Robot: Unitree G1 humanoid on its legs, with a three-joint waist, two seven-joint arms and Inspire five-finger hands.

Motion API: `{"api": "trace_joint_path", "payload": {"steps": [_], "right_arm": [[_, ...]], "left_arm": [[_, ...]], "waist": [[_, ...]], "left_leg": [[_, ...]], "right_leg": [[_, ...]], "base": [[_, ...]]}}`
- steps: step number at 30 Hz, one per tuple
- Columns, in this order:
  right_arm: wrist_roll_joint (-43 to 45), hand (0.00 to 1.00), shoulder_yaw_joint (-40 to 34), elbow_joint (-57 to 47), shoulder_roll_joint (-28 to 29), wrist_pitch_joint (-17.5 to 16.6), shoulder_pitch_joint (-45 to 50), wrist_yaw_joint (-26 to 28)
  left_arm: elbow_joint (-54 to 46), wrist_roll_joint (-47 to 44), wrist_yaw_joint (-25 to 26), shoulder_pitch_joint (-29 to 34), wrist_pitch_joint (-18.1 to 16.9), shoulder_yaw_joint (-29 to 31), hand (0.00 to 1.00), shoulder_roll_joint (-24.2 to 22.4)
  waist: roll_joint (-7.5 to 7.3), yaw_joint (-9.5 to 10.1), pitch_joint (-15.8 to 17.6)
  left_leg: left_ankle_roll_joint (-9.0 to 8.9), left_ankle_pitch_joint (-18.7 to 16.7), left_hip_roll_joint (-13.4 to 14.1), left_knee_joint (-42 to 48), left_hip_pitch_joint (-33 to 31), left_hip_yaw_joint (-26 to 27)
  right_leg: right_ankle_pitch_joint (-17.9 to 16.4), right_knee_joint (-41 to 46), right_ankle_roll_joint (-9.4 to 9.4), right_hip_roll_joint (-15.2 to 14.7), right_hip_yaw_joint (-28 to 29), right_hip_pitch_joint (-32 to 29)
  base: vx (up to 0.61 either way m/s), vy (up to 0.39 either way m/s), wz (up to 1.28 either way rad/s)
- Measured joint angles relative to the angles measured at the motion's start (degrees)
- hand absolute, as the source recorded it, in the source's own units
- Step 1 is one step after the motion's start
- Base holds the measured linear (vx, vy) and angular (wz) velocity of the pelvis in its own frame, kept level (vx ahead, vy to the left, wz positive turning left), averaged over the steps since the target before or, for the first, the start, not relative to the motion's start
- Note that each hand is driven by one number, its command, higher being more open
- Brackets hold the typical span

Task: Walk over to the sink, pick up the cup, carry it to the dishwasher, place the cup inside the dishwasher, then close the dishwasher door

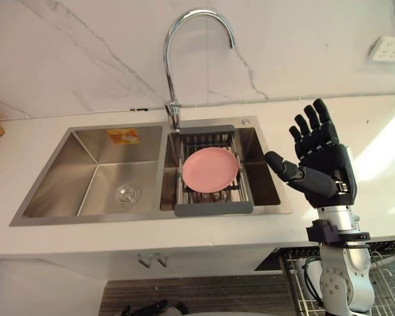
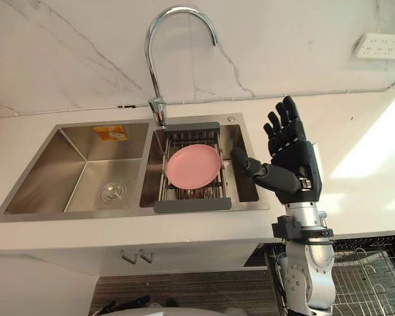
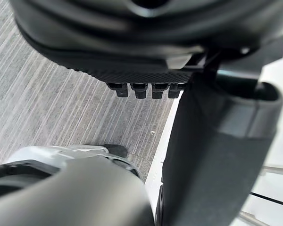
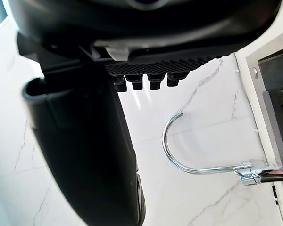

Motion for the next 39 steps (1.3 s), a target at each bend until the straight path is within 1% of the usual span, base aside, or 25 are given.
{"api": "trace_joint_path", "payload": {"steps": [2, 4, 6, 8, 9, 11, 12, 15, 16, 17, 18, 20, 21, 22, 24, 28, 33, 39], "right_arm": [[-5.77, 1.00, -0.37, -1.42, -0.05, -1.22, 0.20, -0.90], [-10.65, 1.00, -0.29, -2.02, -0.37, -2.58, 0.20, -1.12], [-16.48, 1.00, -0.21, -3.38, -1.53, -2.94, 0.18, -0.56], [-25.87, 1.00, 1.21, -4.55, -5.19, -3.57, 0.08, -0.02], [-28.06, 1.00, 1.83, -4.82, -6.13, -3.69, -0.01, 0.16], [-36.76, 1.00, 4.11, -5.44, -9.16, -4.66, -0.76, 2.00], [-39.02, 1.00, 4.70, -5.46, -9.84, -4.83, -1.13, 2.66], [-50.47, 1.00, 7.98, -5.10, -13.09, -6.61, -3.75, 5.03], [-51.57, 1.00, 8.25, -5.06, -13.27, -6.84, -4.00, 5.05], [-57.01, 1.00, 9.33, -5.00, -13.90, -8.06, -5.02, 5.11], [-60.52, 1.00, 9.97, -4.87, -14.17, -8.83, -5.36, 5.11], [-63.25, 1.00, 10.94, -4.56, -14.41, -9.15, -5.89, 5.10], [-66.97, 1.00, 11.91, -3.59, -14.68, -9.97, -6.69, 5.04], [-68.45, 1.00, 12.27, -3.17, -14.81, -10.08, -6.90, 5.04], [-74.46, 1.00, 13.82, -1.43, -15.13, -10.17, -7.17, 4.96], [-80.78, 1.00, 16.24, 1.98, -15.38, -10.12, -7.84, 4.96], [-85.94, 1.00, 17.89, 4.19, -16.08, -8.85, -9.49, 4.25], [-91.85, 1.00, 20.59, 9.73, -15.97, -5.90, -11.07, 0.47]], "left_arm": [[-0.21, 0.77, -0.80, 0.00, 1.14, -1.54, 1.00, 0.90], [-0.34, 2.49, -1.84, -0.01, 1.30, -3.24, 1.00, 1.80], [-1.29, 3.94, -2.46, 0.00, 1.35, -4.22, 1.00, 2.27], [-1.36, 4.25, -2.90, -0.04, 1.73, -5.35, 1.00, 3.06], [-1.36, 4.43, -3.01, -0.06, 1.79, -5.38, 1.00, 3.13], [-1.33, 4.68, -3.39, -0.14, 1.94, -5.47, 1.00, 3.41], [-1.32, 4.69, -3.41, -0.15, 2.01, -5.53, 1.00, 3.51], [-1.32, 4.70, -3.46, -0.16, 2.28, -7.56, 1.00, 4.54], [-1.32, 4.70, -3.46, -0.16, 2.32, -7.67, 1.00, 4.58], [-1.30, 4.73, -3.35, -0.18, 2.64, -7.74, 1.00, 4.60], [-1.27, 4.68, -3.25, -0.19, 2.99, -7.74, 1.00, 4.60], [-1.10, 4.67, -3.12, -0.19, 3.05, -7.78, 1.00, 4.64], [-1.07, 4.68, -2.95, -0.21, 3.07, -7.81, 1.00, 4.68], [-1.04, 4.73, -2.86, -0.24, 3.07, -7.93, 1.00, 4.70], [-0.92, 5.78, -2.28, -0.27, 3.03, -8.97, 1.00, 4.83], [-0.83, 6.41, -1.90, -0.31, 3.48, -9.32, 1.00, 4.83], [-0.79, 6.45, -1.64, -0.73, 4.42, -9.37, 1.00, 4.82], [1.07, 6.71, -1.51, -2.01, 4.79, -9.44, 1.00, 4.97]], "waist": [[-0.33, -0.40, 0.12], [-0.77, -0.76, 0.01], [-1.23, -0.75, 0.26], [-1.76, -0.77, 0.05], [-1.89, -0.78, -0.03], [-2.25, -0.79, -0.24], [-2.37, -0.78, -0.32], [-3.04, -0.70, -0.81], [-3.06, -0.70, -0.82], [-3.11, -0.70, -0.95], [-3.13, -0.66, -1.10], [-3.15, -0.64, -1.18], [-3.20, -0.67, -1.23], [-3.20, -0.64, -1.31], [-3.13, -0.56, -2.06], [-3.11, -0.46, -2.82], [-2.98, -0.54, -3.10], [-2.84, 0.03, -3.68]], "left_leg": [[0.00, 0.17, -0.28, -1.28, 0.84, -0.78], [0.00, 0.17, -0.36, -1.83, 1.11, -1.34], [0.00, 0.16, -0.46, -2.16, 1.16, -1.38], [0.03, 0.18, -0.66, -2.71, 1.21, -1.42], [0.08, 0.21, -0.71, -2.86, 1.23, -1.42], [0.12, 0.23, -0.81, -3.11, 1.26, -1.41], [0.14, 0.24, -0.86, -3.17, 1.26, -1.41], [0.60, 0.82, -1.36, -4.18, 1.39, -1.44], [0.63, 0.92, -1.41, -4.36, 1.44, -1.45], [0.69, 1.36, -1.59, -5.10, 1.64, -1.51], [0.73, 1.57, -1.66, -5.40, 1.73, -1.61], [0.82, 1.98, -1.74, -5.98, 1.93, -1.73], [0.90, 2.12, -1.76, -5.98, 1.91, -1.86], [0.94, 2.18, -1.77, -5.98, 1.90, -1.94], [1.10, 2.45, -1.90, -6.02, 1.60, -2.52], [1.15, 2.98, -2.01, -6.34, 1.26, -3.20], [1.12, 4.03, -1.97, -6.41, 0.38, -4.57], [0.94, 4.72, -2.51, -6.47, -0.16, -6.03]], "right_leg": [[0.15, -0.37, 0.25, -0.03, -0.77, 0.87], [0.19, -0.41, 0.31, 0.02, -1.00, 1.12], [0.26, -0.53, 0.43, 0.00, -1.02, 1.11], [0.46, -0.82, 0.77, -0.06, -1.03, 1.05], [0.49, -0.86, 0.83, -0.06, -1.02, 1.03], [0.74, -0.92, 1.23, 0.02, -0.98, 0.92], [0.76, -0.92, 1.25, 0.02, -0.98, 0.89], [0.80, -1.80, 1.24, -0.25, -0.90, 0.84], [0.80, -1.84, 1.24, -0.27, -0.91, 0.84], [0.82, -2.03, 1.25, -0.35, -0.96, 0.84], [0.90, -2.15, 1.31, -0.37, -1.03, 0.90], [0.97, -2.17, 1.31, -0.36, -1.11, 0.90], [1.10, -2.17, 1.30, -0.37, -1.19, 0.93], [1.16, -2.17, 1.31, -0.37, -1.24, 0.96], [1.26, -2.17, 1.24, -0.43, -1.56, 0.94], [1.26, -2.17, 1.23, -0.49, -2.00, 0.88], [1.25, -2.16, 1.13, -0.33, -2.78, 0.52], [0.97, -2.60, 0.72, -0.18, -3.51, 0.60]], "base": [[0.09, 0.009, 0.17], [0.07, 0.002, 0.14], [0.05, 0.007, 0.05], [0.04, 0.019, 0.01], [0.04, 0.022, 0.00], [0.00, 0.000, 0.00], [0.00, 0.000, 0.00], [0.00, 0.000, 0.00], [0.00, 0.000, 0.00], [-0.01, -0.006, 0.03], [-0.02, -0.008, 0.04], [-0.02, -0.008, 0.03], [-0.03, -0.008, 0.04], [-0.04, -0.009, 0.08], [-0.04, -0.007, 0.12], [-0.05, -0.012, 0.09], [-0.08, -0.020, 0.11], [-0.07, -0.001, 0.07]]}}
